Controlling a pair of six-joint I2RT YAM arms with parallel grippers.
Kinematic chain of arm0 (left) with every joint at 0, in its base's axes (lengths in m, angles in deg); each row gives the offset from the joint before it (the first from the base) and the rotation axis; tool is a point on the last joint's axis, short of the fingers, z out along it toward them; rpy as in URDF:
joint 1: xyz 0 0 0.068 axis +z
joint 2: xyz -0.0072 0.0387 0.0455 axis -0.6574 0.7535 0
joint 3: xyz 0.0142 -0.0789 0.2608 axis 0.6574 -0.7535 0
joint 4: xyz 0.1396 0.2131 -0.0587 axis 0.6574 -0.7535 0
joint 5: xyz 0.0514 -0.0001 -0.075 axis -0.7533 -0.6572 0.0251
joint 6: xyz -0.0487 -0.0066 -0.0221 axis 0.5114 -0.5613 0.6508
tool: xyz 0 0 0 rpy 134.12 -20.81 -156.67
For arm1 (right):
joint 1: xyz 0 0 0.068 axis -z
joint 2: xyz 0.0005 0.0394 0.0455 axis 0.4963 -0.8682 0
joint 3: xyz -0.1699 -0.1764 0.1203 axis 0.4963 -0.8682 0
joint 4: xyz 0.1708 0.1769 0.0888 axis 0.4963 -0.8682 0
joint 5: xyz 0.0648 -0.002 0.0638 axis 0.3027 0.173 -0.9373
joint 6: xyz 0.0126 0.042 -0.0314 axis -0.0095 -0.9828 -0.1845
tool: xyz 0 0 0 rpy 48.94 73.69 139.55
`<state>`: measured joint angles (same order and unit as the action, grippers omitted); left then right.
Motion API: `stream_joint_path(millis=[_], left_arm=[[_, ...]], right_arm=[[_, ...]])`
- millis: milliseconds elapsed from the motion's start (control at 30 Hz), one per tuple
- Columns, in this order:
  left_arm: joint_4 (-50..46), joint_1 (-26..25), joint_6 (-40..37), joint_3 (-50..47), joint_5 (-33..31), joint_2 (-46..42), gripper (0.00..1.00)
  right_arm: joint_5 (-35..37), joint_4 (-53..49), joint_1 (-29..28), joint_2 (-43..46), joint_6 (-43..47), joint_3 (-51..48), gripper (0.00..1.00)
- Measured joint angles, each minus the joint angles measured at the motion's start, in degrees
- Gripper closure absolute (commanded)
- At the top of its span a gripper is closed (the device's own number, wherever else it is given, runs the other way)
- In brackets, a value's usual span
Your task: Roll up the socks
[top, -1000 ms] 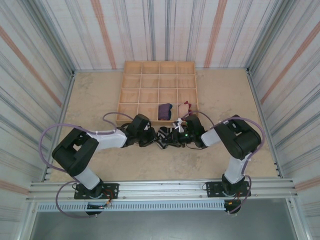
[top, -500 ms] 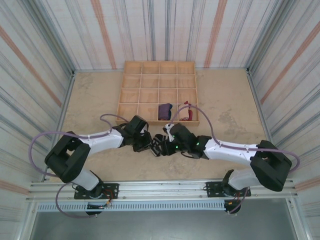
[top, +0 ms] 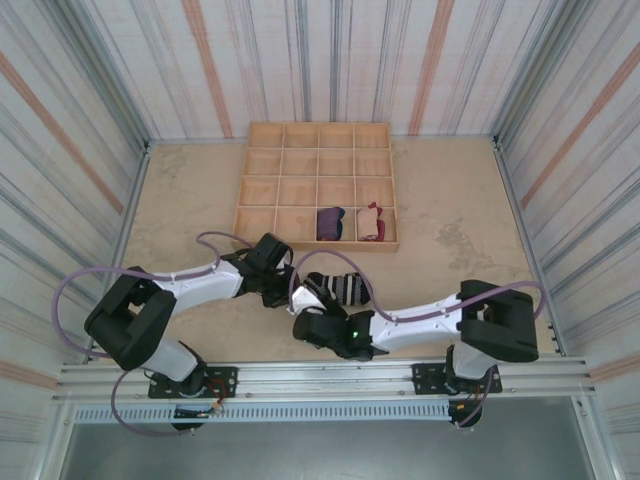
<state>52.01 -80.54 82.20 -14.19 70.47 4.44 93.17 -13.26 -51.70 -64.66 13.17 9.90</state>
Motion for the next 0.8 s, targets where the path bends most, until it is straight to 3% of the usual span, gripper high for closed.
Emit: stream_joint_path(millis=[433, 567, 700, 800], left_arm=[[0.1, 0.4, 0.0, -0.3, 0.8, 0.0, 0.98], [0.5, 0.6, 0.2, -0.8, 1.0, -0.2, 0.96], [0.5, 1.0, 0.2, -1.1, 1.2, -0.5, 0.87], [1.4, 1.6, 0.6, -1.7, 1.5, -0.6, 0.75]], right_arm=[[9.4, -1.2, -0.8, -11.0, 0.1, 5.5, 0.53], [9.7, -1.3, -0.8, -11.0, -0.9, 5.4, 0.69], [9.2, -0.3, -0.7, -11.0, -2.5, 5.0, 0.98], [7.9, 2.1, -0.2, -10.6, -3.3, 3.8, 1.0]])
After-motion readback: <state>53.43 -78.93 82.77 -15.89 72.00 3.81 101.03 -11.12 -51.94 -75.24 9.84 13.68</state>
